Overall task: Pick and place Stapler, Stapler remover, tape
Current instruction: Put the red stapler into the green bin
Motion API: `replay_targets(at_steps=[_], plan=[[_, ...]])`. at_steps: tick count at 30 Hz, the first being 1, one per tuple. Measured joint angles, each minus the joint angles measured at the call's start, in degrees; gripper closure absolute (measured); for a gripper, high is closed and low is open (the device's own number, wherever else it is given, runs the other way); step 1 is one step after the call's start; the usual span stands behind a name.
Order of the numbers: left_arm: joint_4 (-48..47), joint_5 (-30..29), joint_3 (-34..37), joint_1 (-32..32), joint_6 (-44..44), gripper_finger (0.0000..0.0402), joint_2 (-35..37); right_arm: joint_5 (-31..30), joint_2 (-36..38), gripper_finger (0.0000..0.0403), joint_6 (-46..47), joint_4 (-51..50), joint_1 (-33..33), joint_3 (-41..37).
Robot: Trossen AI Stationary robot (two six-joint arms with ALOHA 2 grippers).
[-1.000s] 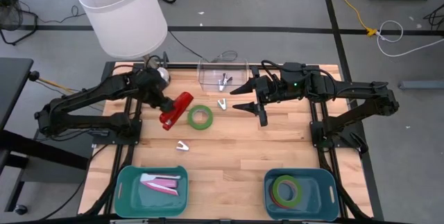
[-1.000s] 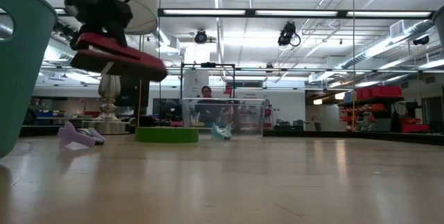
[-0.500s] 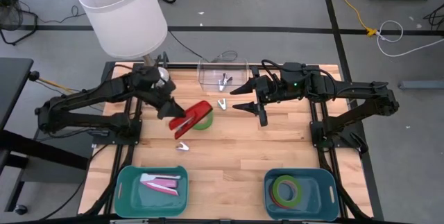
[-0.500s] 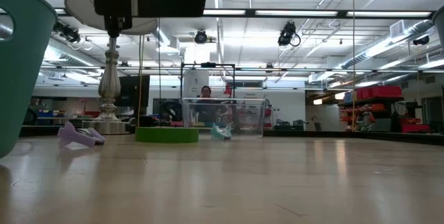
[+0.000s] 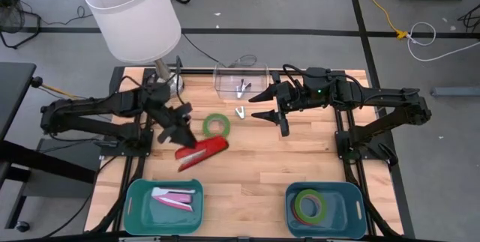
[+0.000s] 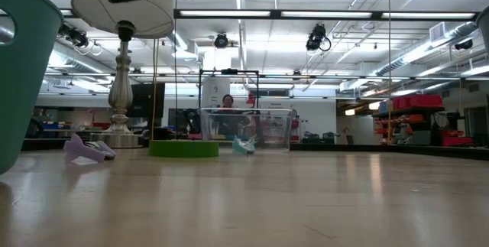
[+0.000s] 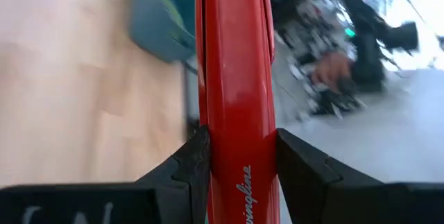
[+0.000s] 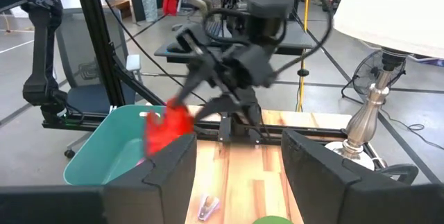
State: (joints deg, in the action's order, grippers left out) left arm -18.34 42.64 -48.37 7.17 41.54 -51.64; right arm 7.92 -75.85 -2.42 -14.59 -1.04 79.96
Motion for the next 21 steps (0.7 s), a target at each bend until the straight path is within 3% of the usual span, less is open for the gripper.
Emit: replay_targets(at_steps=[8, 21], plan=[[-0.7, 4.0, 0.0, -10.8, 7.9, 0.0264, 0.0, 0.0, 0.0, 0.0192, 0.0, 0.0, 0.0, 0.0], [-7.0, -0.6, 0.0, -25.5, 14.7, 0.0264, 0.0, 0.0, 0.0, 0.0192, 0.4, 0.0, 0.0, 0.0]])
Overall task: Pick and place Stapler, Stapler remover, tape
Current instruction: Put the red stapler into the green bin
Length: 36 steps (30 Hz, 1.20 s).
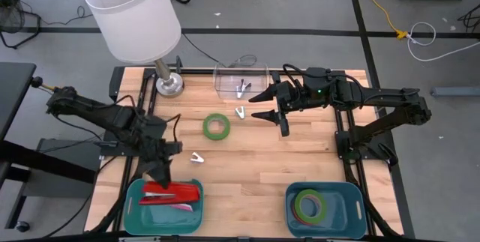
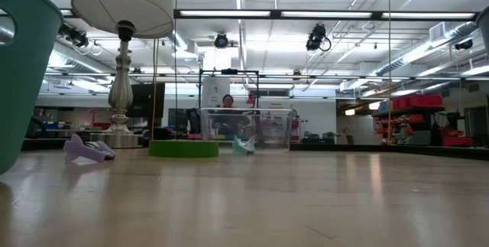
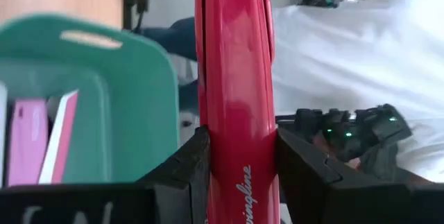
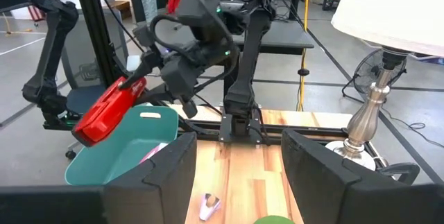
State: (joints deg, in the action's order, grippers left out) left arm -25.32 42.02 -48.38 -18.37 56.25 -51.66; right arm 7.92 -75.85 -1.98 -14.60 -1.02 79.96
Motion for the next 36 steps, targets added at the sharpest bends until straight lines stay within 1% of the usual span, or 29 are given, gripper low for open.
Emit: replay_targets(at_steps=[6, 11, 22, 28, 32, 36], plan=[[-5.8, -4.2, 0.0, -4.7, 0.0, 0.0264, -0.2, 0.0, 0.0, 0.0192, 0.0, 0.0, 0.0, 0.0], [-7.6, -6.4, 0.0, -8.3, -0.4, 0.0264, -1.6, 0.0, 0.0, 0.0192, 0.0, 0.0, 0.0, 0.0], [-9.5, -10.8, 0.0, -17.7, -1.5, 0.0259, -11.1, 0.0, 0.0, 0.0192, 0.0, 0.0, 0.0, 0.0], [-8.6, -15.0, 0.0, -22.4, -1.4, 0.0263, -16.2, 0.0, 0.0, 0.0192, 0.0, 0.0, 0.0, 0.0], [-8.7, -18.5, 0.0, -24.7, -1.8, 0.0252, -19.1, 0.0, 0.0, 0.0192, 0.0, 0.0, 0.0, 0.0], [-8.4, -20.4, 0.0, -26.0, -3.4, 0.0253, -21.4, 0.0, 0.0, 0.0192, 0.0, 0.0, 0.0, 0.0]])
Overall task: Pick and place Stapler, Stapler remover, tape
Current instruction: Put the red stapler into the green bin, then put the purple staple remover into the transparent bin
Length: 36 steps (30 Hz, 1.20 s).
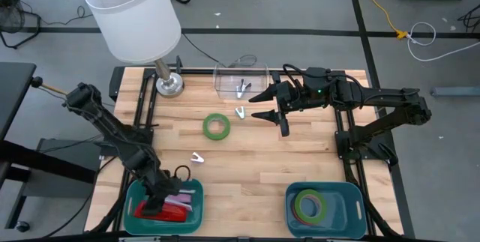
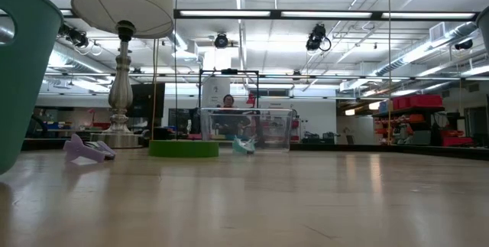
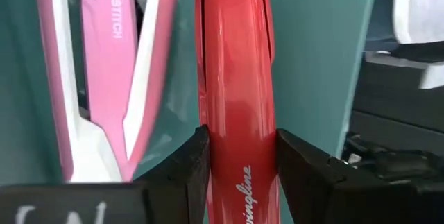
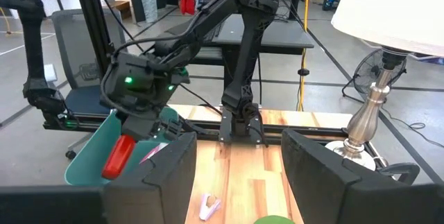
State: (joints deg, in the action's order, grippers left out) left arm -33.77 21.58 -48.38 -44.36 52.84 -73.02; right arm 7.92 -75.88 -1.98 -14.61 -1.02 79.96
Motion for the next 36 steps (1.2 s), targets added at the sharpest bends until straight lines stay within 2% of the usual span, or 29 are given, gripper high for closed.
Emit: replay_targets(at_steps=[8, 16, 20, 25, 30, 36], plan=[[5.1, -4.2, 0.0, -1.9, -4.0, 0.0252, -3.7, 0.0, 0.0, 0.0192, 1.1, 0.0, 0.0, 0.0], [6.0, -4.2, 0.0, -2.5, -4.9, 0.0242, -6.5, 0.0, 0.0, 0.0192, 1.5, 0.0, 0.0, 0.0], [6.8, -3.2, 0.0, -2.7, -7.0, 0.022, -6.6, 0.0, 0.0, 0.0192, 1.5, 0.0, 0.0, 0.0], [7.4, -3.0, 0.0, -2.9, -7.1, 0.0172, -6.6, 0.0, 0.0, 0.0192, 1.5, 0.0, 0.0, 0.0], [7.2, 0.6, 0.0, -2.7, -7.0, 0.0136, -6.6, 0.0, 0.0, 0.0192, 1.5, 0.0, 0.0, 0.0], [6.7, 6.0, 0.0, -2.5, -6.2, 0.0137, -6.4, 0.0, 0.0, 0.0192, 1.5, 0.0, 0.0, 0.0]])
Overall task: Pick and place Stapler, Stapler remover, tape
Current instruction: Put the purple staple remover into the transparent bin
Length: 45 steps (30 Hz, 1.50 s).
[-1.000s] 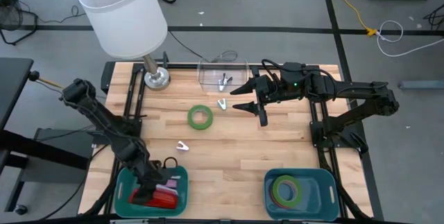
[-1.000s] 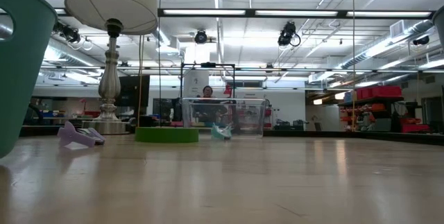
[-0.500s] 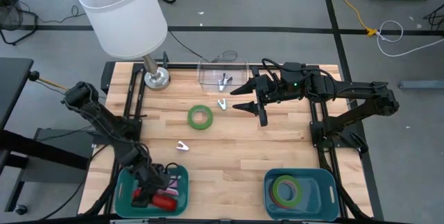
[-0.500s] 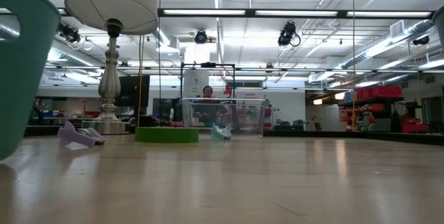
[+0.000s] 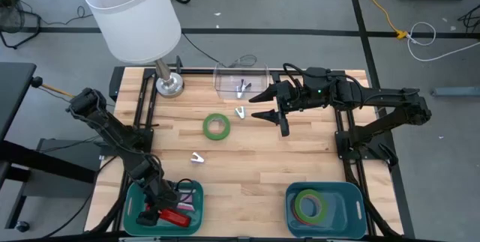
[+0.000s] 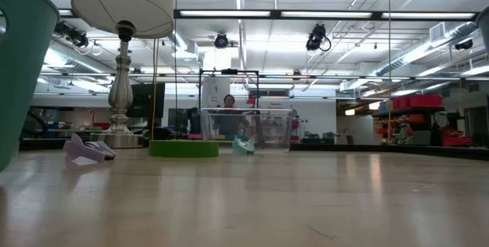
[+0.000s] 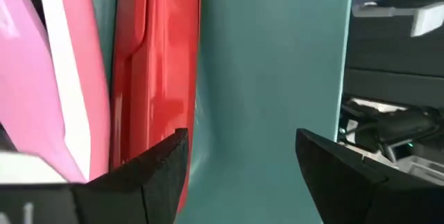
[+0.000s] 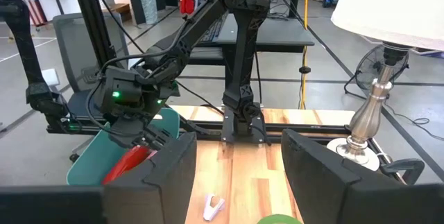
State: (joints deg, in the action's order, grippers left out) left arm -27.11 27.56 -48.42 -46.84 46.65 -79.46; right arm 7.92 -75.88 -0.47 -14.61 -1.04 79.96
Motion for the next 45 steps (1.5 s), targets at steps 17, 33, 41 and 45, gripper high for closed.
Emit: replay_targets(at_steps=[17, 33, 41, 45], plan=[[-7.9, 7.1, 0.0, 11.4, -3.5, 0.0166, 5.5, 0.0, 0.0, 0.0192, -0.1, 0.0, 0.0, 0.0], [-14.8, 3.1, 0.1, 22.7, -15.5, 0.0166, 10.3, 0.0, 0.0, 0.0192, 0.0, 0.0, 0.0, 0.0], [-17.8, -9.1, 0.1, 28.5, -24.9, 0.0166, 10.2, 0.0, 0.2, 0.0197, -5.6, -0.4, 0.0, 0.0], [-17.8, -9.5, 0.1, 31.5, -25.5, 0.0166, 10.2, 0.0, 1.9, 0.0216, -6.4, -2.4, 0.0, 0.0]])
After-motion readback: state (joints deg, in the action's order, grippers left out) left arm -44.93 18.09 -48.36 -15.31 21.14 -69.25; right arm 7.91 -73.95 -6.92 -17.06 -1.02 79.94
